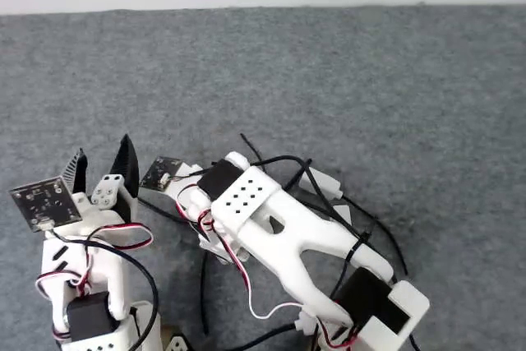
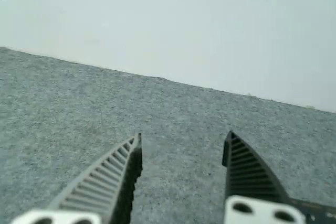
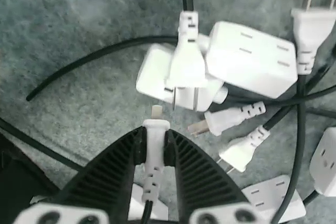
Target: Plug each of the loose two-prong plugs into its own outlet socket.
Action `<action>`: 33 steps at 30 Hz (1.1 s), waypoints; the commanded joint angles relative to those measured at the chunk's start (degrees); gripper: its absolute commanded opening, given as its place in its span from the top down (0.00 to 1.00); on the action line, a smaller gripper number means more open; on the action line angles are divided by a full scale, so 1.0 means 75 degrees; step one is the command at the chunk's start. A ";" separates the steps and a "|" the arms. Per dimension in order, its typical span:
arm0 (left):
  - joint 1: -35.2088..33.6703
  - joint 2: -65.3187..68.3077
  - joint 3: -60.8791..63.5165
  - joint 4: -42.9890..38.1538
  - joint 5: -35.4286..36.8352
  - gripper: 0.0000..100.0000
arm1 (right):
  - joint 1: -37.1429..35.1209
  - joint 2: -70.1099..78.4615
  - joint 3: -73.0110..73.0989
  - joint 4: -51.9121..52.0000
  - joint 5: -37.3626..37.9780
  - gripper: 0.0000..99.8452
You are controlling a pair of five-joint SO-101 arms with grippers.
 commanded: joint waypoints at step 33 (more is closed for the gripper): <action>-0.0293 0.0023 -0.0393 -0.0188 0.0059 0.75 | 0.0170 0.0510 -0.0926 -0.0217 0.0070 0.99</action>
